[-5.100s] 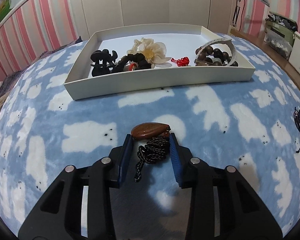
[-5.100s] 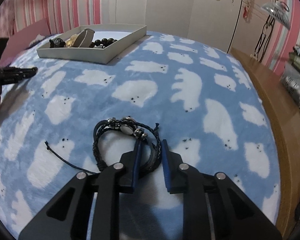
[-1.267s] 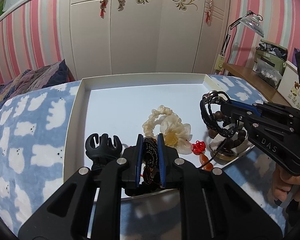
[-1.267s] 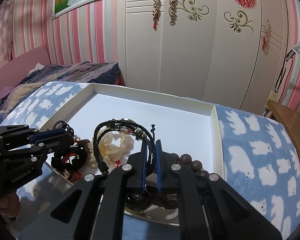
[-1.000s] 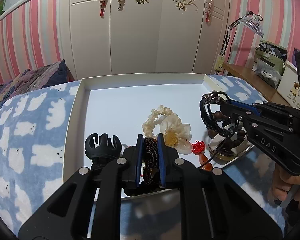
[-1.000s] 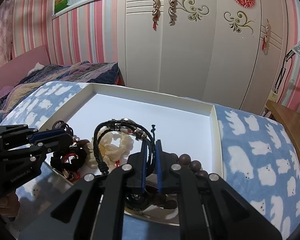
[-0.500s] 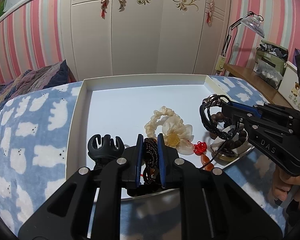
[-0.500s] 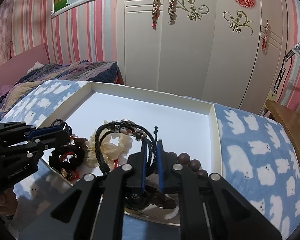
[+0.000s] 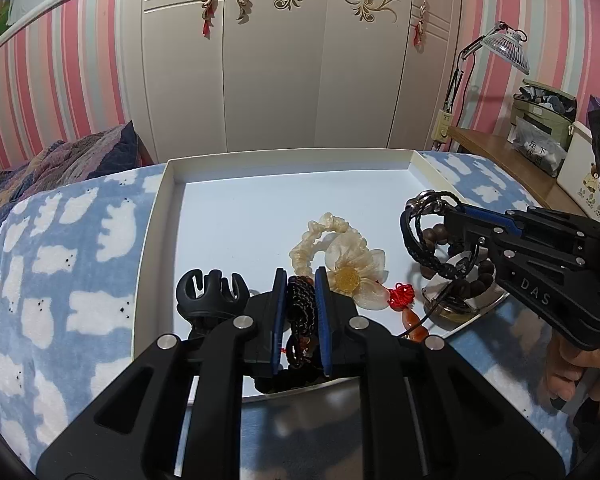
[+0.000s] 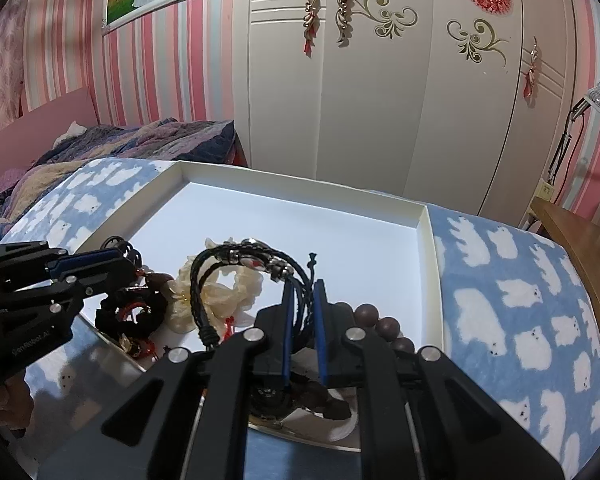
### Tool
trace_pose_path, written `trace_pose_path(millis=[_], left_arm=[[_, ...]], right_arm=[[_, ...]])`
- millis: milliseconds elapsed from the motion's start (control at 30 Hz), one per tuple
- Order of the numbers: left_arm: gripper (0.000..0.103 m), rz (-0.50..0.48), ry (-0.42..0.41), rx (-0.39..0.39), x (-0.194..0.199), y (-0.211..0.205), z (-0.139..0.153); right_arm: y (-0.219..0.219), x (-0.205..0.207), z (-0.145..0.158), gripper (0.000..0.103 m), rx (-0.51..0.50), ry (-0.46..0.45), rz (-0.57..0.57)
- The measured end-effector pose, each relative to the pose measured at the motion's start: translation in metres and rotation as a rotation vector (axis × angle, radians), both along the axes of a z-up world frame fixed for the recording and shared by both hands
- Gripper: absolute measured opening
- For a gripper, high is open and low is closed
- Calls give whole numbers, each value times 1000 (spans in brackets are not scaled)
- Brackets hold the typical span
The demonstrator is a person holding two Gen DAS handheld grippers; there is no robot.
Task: Organize jewelry
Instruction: 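Lower pendant and braided bracelet into the tray and open both tools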
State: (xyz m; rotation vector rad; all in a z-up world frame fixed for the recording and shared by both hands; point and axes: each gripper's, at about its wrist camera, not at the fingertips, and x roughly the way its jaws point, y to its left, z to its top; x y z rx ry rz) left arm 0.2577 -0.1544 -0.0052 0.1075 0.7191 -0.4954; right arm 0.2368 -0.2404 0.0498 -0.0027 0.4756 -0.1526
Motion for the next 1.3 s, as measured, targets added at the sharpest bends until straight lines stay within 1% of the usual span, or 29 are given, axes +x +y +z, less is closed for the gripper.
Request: trace_pose_path(millis=[200,533,567,600,667,733,767,800,867,933,1067,1167,1300], left_arm=[[13,7,-4,6,0,0,0],[16,22,23,14,5,1,-6],[20,24,22,12,5,1,-5],[26,26,20,10,5,2,-5],[34,35,13,8,5,4,-3],[38,34,11,3,5,6,-1],[43,38,7,3,5,7,1],[51,41,1,3,5,7,2],[61,43,-5,3,4,8,4],[61,47,-13,6,3,9,7],[63,50,-2,-17,5,14,12],[63,50,17,-59,7,21,18],[65,72,4,-96,6,33,31]], right_arm=[[1,1,-2,11,-4,9,5],[1,7,-9,14,-10,44,11],[1,7,-8,18,-12,44,10],[1,6,-8,24,-14,42,8],[0,5,-6,30,-12,37,7],[-1,3,-4,30,-10,34,10],[-1,3,-3,30,-11,34,11],[-1,2,-2,33,-15,37,12],[-2,2,-1,39,-27,52,16],[-7,-2,3,39,-17,37,7],[-16,-8,11,39,9,10,0],[-20,-13,17,39,15,-12,-10],[-23,-17,22,39,25,-35,-19]])
